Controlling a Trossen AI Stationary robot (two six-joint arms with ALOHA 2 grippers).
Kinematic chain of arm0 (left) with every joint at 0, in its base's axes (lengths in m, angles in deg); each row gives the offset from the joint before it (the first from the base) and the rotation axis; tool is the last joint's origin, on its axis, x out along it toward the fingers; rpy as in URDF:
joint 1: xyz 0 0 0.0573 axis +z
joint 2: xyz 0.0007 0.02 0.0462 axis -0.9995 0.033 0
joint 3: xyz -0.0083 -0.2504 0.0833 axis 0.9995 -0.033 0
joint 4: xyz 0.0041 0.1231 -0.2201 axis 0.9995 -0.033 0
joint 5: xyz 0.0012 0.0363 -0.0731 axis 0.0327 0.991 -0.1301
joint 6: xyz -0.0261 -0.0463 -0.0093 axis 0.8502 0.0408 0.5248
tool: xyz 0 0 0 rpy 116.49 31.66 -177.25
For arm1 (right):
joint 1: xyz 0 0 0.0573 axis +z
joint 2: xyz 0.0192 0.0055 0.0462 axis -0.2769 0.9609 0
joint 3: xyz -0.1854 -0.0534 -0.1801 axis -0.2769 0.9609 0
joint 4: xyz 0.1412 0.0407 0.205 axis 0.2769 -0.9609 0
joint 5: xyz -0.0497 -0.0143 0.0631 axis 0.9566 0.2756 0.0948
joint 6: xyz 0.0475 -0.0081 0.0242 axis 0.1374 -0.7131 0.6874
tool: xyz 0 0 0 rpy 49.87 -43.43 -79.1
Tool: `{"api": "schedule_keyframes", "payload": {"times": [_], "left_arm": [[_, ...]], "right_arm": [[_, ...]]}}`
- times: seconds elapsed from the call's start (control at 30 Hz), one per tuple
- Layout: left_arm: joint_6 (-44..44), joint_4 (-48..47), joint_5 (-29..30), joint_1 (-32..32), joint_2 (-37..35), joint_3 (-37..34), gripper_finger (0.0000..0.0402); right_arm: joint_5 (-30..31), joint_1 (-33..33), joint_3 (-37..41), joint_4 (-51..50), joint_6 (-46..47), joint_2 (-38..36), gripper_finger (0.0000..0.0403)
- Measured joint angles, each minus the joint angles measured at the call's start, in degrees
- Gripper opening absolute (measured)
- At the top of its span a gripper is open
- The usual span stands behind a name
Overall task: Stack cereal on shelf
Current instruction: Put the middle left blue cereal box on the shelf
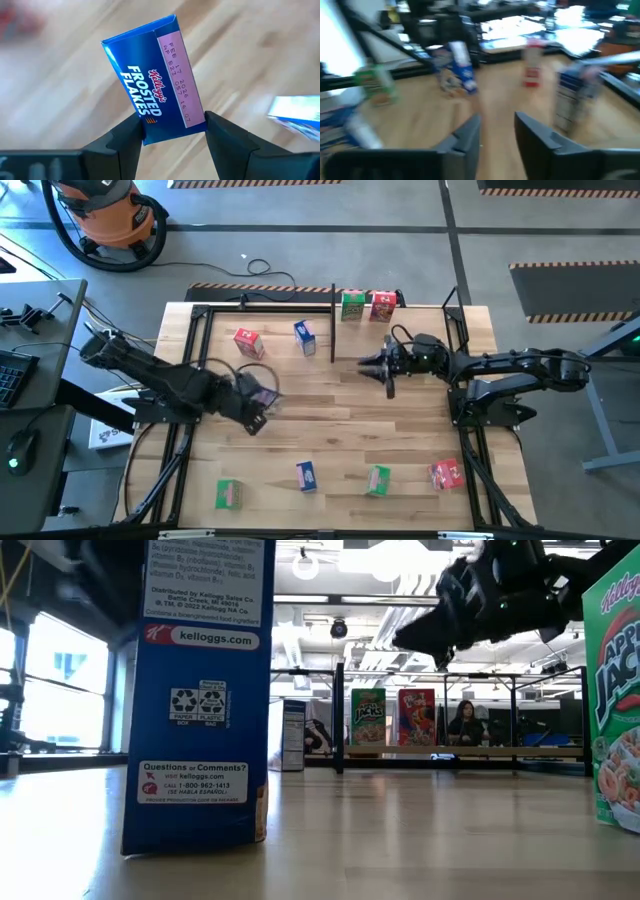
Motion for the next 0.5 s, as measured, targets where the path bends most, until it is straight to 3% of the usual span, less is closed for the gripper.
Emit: {"api": "schedule_keyframes", "payload": {"times": [0.13, 0.27, 0.37, 0.5], "left_arm": [[-22.13, 12.61, -3.17, 6.13, 0.04, 0.00, 0.0183], [-38.94, 22.28, -9.76, 11.76, 0.04, 0.00, 0.0183], [-47.56, 26.01, -13.51, 14.71, 0.63, 0.02, 0.0183], [-56.41, 28.37, -16.41, 16.59, 1.02, 0.16, 0.0183]], "right_arm": [[-4.06, 3.37, -1.77, 0.71, 0.65, 0.00, 0.0195], [-4.31, 5.96, -8.59, -5.65, 2.34, 1.44, 0.0260], [-6.54, 6.86, -15.07, -12.66, 3.17, 4.11, 0.0287], [-6.97, 7.03, -23.48, -20.80, 4.26, 8.47, 0.0295]]}}
